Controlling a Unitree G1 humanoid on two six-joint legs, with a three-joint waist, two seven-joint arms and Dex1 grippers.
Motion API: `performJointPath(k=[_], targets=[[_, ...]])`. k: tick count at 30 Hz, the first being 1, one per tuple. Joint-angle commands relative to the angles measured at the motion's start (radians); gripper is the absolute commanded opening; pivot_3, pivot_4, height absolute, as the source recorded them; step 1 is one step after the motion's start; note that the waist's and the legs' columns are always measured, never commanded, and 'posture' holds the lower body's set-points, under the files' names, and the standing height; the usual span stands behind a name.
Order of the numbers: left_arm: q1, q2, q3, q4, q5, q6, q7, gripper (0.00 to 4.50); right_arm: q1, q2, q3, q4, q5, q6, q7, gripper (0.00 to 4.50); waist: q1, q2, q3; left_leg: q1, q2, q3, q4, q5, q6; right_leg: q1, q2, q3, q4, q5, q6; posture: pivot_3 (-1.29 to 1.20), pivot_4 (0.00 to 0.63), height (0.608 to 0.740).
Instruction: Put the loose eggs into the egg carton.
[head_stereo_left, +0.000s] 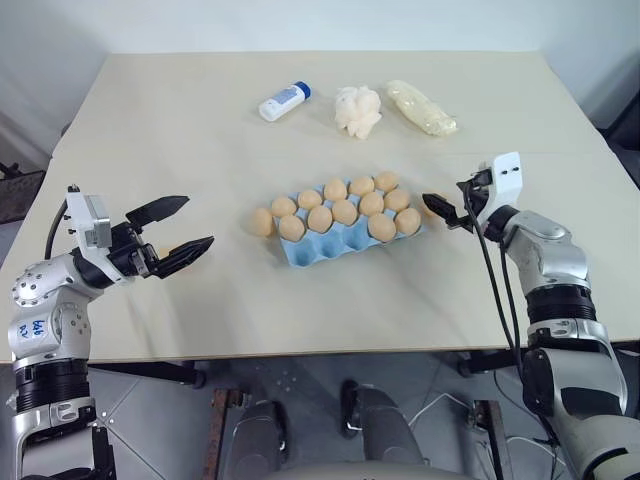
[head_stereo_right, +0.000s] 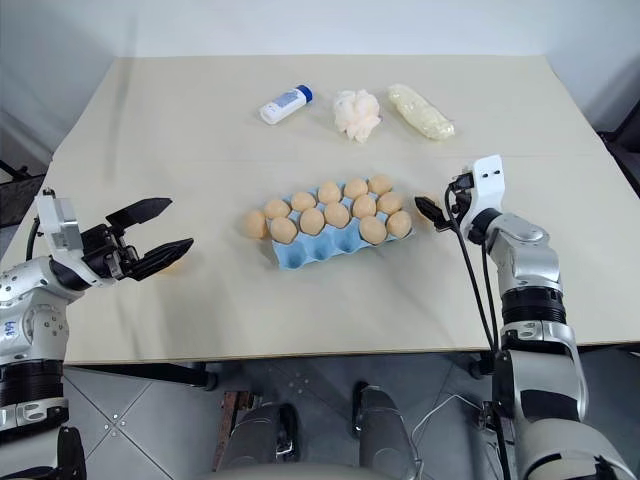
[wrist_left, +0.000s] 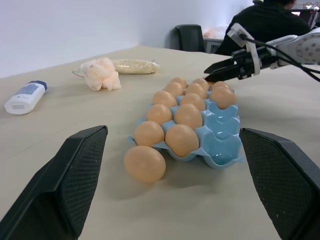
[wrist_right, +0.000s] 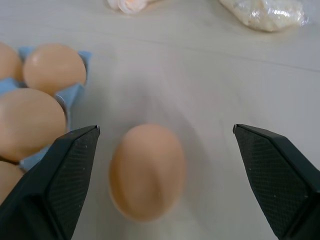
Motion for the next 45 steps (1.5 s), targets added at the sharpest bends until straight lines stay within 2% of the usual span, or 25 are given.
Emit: performJointPath(k=[1, 3, 8, 9, 11, 16, 22, 27, 33, 38, 45], targets=[[0.011, 0.016, 0.023, -0.048, -0.027, -0.001, 0.007, 4.5, -0.037, 0.006, 0.002, 0.05, -0.022, -0.047, -0.019, 4.11, 0.0, 0.0, 0.0, 0.0, 0.0, 0.0, 0.0, 0.0, 0.0, 0.0, 0.0, 0.0, 0.0, 0.0, 0.0, 0.0, 0.15, 0.74], [0.014, 0.015, 0.021, -0.053, -0.029, 0.0, 0.01, 4.5, -0.046, 0.009, 0.003, 0.078, -0.027, -0.06, -0.019, 3.59, 0.0, 0.0, 0.0, 0.0, 0.0, 0.0, 0.0, 0.0, 0.0, 0.0, 0.0, 0.0, 0.0, 0.0, 0.0, 0.0, 0.15, 0.74], [0.02, 0.019, 0.02, -0.054, -0.032, 0.001, 0.007, 4.5, -0.051, 0.011, -0.002, 0.078, -0.027, -0.073, -0.017, 1.86, -0.001, 0.0, 0.0, 0.0, 0.0, 0.0, 0.0, 0.0, 0.0, 0.0, 0.0, 0.0, 0.0, 0.0, 0.0, 0.0, 0.15, 0.74], [0.02, 0.02, 0.02, -0.054, -0.032, 0.001, 0.007, 4.5, -0.05, 0.01, -0.003, 0.075, -0.027, -0.076, -0.017, 1.64, -0.001, 0.0, 0.0, 0.0, 0.0, 0.0, 0.0, 0.0, 0.0, 0.0, 0.0, 0.0, 0.0, 0.0, 0.0, 0.0, 0.15, 0.74], [0.03, 0.024, 0.019, -0.054, -0.032, 0.003, 0.001, 4.5, -0.048, 0.0, -0.01, 0.04, -0.023, -0.073, -0.022, 1.49, -0.003, 0.0, 0.0, 0.0, 0.0, 0.0, 0.0, 0.0, 0.0, 0.0, 0.0, 0.0, 0.0, 0.0, 0.0, 0.0, 0.15, 0.74], [0.099, 0.046, 0.003, -0.072, -0.022, 0.012, -0.04, 4.5, -0.013, -0.03, -0.008, -0.227, 0.013, 0.045, -0.001, 1.49, -0.013, 0.001, 0.001, 0.0, 0.0, 0.0, -0.001, 0.0, 0.0, -0.002, 0.0, 0.001, 0.001, 0.0, 0.0, 0.0, 0.15, 0.74], [0.147, 0.072, -0.016, -0.073, -0.007, 0.009, -0.073, 4.5, 0.074, 0.003, 0.073, -0.692, 0.127, 0.301, 0.05, 1.49, -0.017, 0.001, 0.001, 0.0, 0.006, -0.002, -0.002, 0.0, -0.001, -0.002, 0.001, 0.001, 0.001, -0.001, -0.001, 0.0, 0.15, 0.74], [0.168, 0.088, -0.031, -0.069, 0.004, 0.001, -0.091, 4.5, 0.139, 0.033, 0.193, -0.912, 0.187, 0.451, 0.078, 1.49, -0.016, 0.001, 0.001, 0.001, 0.008, -0.003, -0.002, 0.0, -0.002, -0.002, 0.0, 0.001, 0.001, -0.001, -0.003, 0.0, 0.15, 0.74], [0.179, 0.087, -0.026, -0.078, 0.001, -0.006, -0.084, 4.5, 0.188, 0.047, 0.277, -0.949, 0.166, 0.469, 0.068, 1.49, -0.012, 0.001, 0.001, -0.001, 0.007, -0.002, -0.002, -0.001, -0.001, -0.003, 0.0, 0.0, -0.001, -0.001, -0.003, 0.0, 0.15, 0.74], [0.192, 0.079, -0.021, -0.098, -0.003, -0.008, -0.066, 4.5, 0.168, 0.095, 0.335, -0.858, 0.102, 0.426, 0.038, 1.49, -0.014, 0.001, 0.001, 0.0, 0.008, -0.002, -0.002, -0.002, -0.002, -0.003, 0.001, 0.0, -0.001, -0.001, -0.004, 0.0, 0.15, 0.74], [0.201, 0.074, -0.013, -0.117, -0.008, -0.01, -0.045, 4.5, 0.152, 0.092, 0.337, -0.838, 0.08, 0.409, 0.059, 3.89, -0.015, 0.001, 0.001, -0.001, 0.009, -0.001, -0.002, -0.002, -0.003, -0.003, 0.002, -0.002, -0.001, -0.002, -0.005, 0.0, 0.15, 0.74]])
